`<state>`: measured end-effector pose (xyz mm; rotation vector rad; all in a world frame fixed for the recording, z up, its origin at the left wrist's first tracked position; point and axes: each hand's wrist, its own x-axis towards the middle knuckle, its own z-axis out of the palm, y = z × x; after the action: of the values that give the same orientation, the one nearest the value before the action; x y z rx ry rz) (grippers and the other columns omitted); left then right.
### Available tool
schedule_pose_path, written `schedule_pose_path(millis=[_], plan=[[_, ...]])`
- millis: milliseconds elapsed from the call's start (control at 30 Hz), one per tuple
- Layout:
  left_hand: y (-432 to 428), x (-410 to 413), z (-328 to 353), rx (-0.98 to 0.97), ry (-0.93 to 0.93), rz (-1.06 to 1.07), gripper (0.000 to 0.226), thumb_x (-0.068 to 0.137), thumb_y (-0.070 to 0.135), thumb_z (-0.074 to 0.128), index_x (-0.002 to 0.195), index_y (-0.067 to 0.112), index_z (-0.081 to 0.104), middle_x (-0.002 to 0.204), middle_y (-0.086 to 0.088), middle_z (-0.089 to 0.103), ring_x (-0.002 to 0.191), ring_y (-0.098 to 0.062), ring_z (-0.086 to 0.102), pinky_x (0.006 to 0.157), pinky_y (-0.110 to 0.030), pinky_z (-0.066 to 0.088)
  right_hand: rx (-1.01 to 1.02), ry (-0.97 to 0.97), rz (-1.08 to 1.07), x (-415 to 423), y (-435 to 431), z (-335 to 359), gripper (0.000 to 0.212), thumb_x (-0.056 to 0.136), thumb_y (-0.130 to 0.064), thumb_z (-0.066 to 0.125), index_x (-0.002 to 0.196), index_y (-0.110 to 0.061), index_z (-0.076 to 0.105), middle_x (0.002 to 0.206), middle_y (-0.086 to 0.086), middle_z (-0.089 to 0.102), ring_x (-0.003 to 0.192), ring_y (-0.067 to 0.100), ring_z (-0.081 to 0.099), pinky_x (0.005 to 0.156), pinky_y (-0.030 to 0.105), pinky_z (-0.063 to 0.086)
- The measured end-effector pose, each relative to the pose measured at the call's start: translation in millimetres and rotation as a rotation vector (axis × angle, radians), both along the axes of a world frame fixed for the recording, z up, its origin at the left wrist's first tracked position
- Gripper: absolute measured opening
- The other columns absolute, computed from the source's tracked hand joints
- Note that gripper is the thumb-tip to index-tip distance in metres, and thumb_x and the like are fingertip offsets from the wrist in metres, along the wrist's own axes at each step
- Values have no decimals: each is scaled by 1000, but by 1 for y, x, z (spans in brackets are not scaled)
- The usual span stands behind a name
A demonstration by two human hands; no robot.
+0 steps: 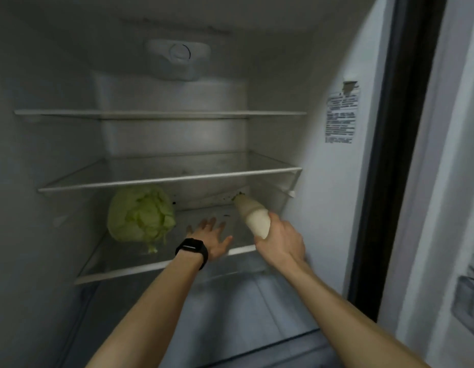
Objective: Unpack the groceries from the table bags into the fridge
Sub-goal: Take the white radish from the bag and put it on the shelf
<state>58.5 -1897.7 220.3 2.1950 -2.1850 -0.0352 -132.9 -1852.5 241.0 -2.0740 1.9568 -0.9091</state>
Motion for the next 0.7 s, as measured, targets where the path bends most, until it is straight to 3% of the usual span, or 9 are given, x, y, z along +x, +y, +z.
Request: schedule_pose_path(millis=[167, 367, 600, 700], plan=[[-11, 11, -17, 58, 128, 6, 72, 94, 73, 16, 157, 40, 5, 167, 4, -3, 153, -21, -2, 121, -54, -2, -74, 170, -64, 22, -50, -2, 57, 83, -25, 60, 137, -13, 48, 131, 15, 56, 120, 35, 50, 96, 39, 43], [-14, 11, -22, 68, 98, 8, 73, 93, 74, 14, 157, 41, 3, 166, 4, -5, 153, -21, -3, 121, -54, -1, -160, 364, -40, 36, -80, -13, 49, 88, -28, 55, 135, -15, 52, 134, 12, 56, 121, 33, 49, 92, 40, 43], [-15, 11, -22, 60, 83, -1, 72, 93, 73, 13, 157, 40, 3, 167, 3, -5, 153, -22, -3, 120, -55, -1, -52, 268, -37, 22, -99, -1, 55, 93, -39, 50, 147, -31, 43, 132, 10, 61, 124, 33, 50, 91, 41, 50], [-12, 9, -20, 18, 77, 0, 71, 94, 71, 14, 157, 38, 7, 167, 1, 0, 153, -23, 1, 120, -57, 2, 22, 295, -5, 24, -96, 4, 57, 96, -39, 50, 150, -29, 36, 144, 9, 50, 126, 34, 47, 94, 42, 48]])
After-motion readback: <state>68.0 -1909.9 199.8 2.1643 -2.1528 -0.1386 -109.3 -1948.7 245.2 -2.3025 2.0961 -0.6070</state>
